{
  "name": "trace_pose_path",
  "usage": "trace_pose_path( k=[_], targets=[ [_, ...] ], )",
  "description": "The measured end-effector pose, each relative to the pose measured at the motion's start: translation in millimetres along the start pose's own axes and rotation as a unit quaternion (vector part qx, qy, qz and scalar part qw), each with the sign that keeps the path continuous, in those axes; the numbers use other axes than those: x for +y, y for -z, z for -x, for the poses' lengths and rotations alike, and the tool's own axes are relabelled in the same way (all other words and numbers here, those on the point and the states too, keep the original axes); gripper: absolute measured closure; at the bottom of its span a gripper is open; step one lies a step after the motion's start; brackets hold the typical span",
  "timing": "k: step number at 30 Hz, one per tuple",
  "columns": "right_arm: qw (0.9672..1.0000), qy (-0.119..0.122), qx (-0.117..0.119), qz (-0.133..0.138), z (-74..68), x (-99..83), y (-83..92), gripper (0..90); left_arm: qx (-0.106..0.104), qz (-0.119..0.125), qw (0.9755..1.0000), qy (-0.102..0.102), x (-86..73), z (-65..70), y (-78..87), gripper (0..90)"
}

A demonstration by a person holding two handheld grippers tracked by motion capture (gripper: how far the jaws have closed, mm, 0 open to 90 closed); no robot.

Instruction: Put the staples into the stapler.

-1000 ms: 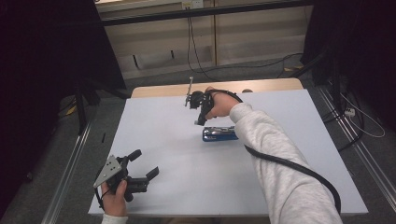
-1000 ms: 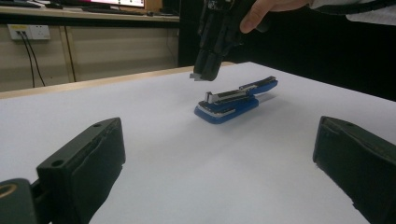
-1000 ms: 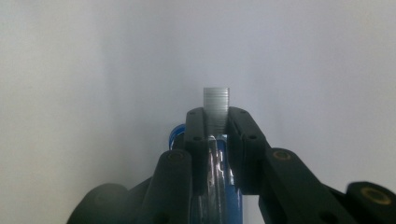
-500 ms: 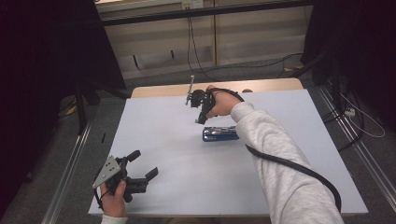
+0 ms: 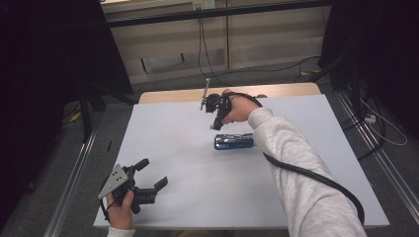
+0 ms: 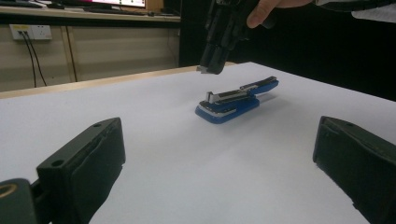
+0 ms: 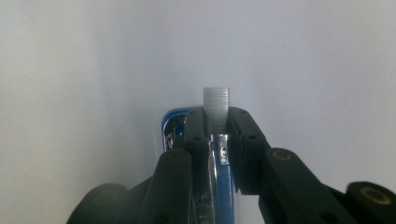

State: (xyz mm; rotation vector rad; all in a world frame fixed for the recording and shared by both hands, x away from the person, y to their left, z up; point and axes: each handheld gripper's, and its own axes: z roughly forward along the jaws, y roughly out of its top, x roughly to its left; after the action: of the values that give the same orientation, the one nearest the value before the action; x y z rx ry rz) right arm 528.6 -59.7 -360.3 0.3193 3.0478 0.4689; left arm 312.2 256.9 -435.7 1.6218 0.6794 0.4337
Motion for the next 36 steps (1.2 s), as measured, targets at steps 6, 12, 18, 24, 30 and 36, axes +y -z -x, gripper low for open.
trace_pose_path(
  k=[6,12,18,24,30,36],
  targets=[
    [1.0000,0.000,0.003,-0.001,0.0,-4.7,1.4,78.4,0.001,0.000,1.0000,-0.001,0.2,0.1,0.3,2.3],
    [1.0000,-0.004,0.005,-0.007,-0.7,-9.1,0.7,78.4,-0.001,-0.001,1.0000,-0.001,0.2,0.4,0.4,2.3],
    [0.9999,-0.004,0.008,-0.010,0.8,-15.2,0.9,78.4,0.000,-0.003,1.0000,-0.002,0.1,1.0,0.0,2.3],
    [0.9999,-0.010,0.012,-0.005,3.8,-25.1,4.3,78.4,-0.001,-0.004,1.0000,0.001,-0.6,1.3,-1.1,2.3],
    [0.9999,-0.006,0.009,-0.005,5.9,-30.5,3.2,78.4,-0.001,-0.006,1.0000,-0.001,-0.7,1.2,-1.8,2.3],
    [0.9999,-0.013,0.009,-0.002,6.9,-34.2,2.3,78.4,-0.002,-0.006,1.0000,-0.002,-0.7,0.9,-2.6,2.3]
  ],
)
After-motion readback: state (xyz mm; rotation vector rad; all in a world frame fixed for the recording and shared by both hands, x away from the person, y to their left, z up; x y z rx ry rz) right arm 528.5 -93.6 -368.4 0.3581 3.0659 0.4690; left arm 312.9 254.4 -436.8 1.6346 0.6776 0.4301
